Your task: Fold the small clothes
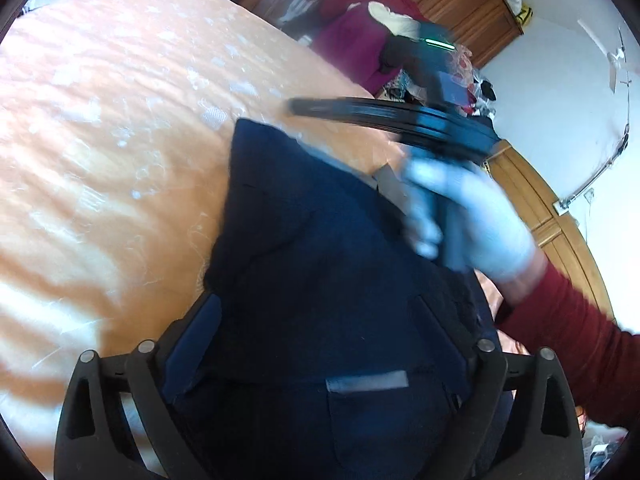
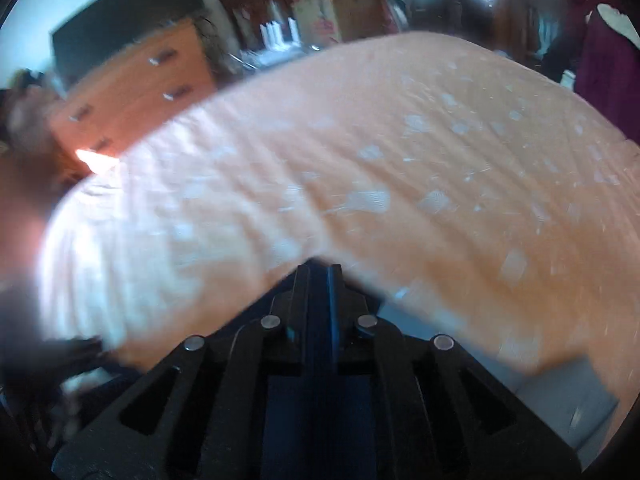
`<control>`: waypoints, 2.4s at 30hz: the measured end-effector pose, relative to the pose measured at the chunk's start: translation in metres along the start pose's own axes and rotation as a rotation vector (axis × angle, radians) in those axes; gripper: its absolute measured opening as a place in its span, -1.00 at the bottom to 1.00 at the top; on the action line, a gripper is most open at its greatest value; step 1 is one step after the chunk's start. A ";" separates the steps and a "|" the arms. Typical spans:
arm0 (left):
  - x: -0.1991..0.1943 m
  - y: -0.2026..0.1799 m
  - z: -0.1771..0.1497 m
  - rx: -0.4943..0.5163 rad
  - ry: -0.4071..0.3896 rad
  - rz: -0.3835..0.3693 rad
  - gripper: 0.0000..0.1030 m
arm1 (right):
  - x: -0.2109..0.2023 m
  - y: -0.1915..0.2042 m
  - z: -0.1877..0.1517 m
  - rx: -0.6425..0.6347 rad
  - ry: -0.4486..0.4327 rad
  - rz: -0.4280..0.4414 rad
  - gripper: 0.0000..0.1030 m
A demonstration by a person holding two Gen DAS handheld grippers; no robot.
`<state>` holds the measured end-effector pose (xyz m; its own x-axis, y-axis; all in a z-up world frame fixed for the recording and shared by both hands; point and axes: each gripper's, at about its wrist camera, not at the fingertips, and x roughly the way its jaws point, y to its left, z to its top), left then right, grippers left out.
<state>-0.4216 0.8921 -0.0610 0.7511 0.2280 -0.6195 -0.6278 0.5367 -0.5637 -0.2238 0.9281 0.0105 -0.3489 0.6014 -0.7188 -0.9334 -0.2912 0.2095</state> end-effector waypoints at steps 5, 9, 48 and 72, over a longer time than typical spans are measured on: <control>-0.053 -0.010 -0.009 0.004 -0.094 0.030 0.93 | 0.050 0.010 -0.069 0.052 0.228 0.033 -0.93; -0.110 -0.015 -0.023 0.019 -0.178 0.117 0.99 | -0.023 0.015 -0.068 0.165 0.086 0.023 -0.70; -0.188 0.019 -0.226 -0.059 0.368 -0.173 0.41 | -0.317 0.077 -0.548 0.810 0.261 -0.091 0.31; -0.167 -0.045 -0.239 0.163 0.423 0.077 -0.70 | -0.321 0.079 -0.549 0.818 0.228 -0.084 -0.43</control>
<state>-0.5675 0.6355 -0.0623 0.5334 -0.0614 -0.8437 -0.6128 0.6594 -0.4354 -0.1397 0.3030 -0.1062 -0.3319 0.4072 -0.8509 -0.7524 0.4298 0.4992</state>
